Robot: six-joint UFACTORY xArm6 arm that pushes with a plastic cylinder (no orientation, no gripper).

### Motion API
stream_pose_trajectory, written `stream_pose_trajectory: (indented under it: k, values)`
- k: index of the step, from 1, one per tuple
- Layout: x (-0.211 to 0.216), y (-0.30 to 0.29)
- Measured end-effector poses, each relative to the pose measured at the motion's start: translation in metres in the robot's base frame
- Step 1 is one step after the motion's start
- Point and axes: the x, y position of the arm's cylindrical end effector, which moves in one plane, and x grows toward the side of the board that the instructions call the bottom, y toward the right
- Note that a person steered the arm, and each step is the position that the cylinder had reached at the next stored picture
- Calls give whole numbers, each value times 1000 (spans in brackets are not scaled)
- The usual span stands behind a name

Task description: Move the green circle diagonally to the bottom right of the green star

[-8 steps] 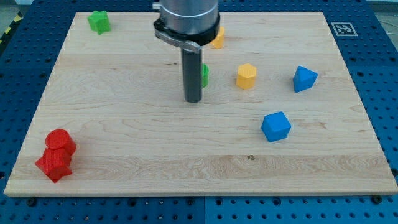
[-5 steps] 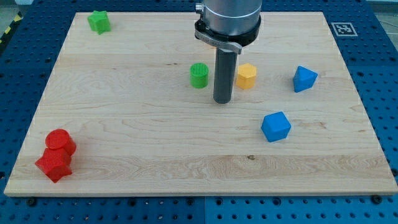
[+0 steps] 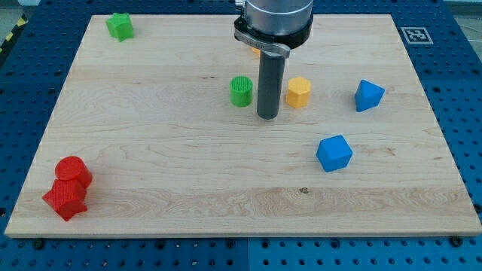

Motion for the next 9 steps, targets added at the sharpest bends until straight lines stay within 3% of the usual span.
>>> stream_pose_trajectory:
  k: [9]
  values:
    - [-41, -37]
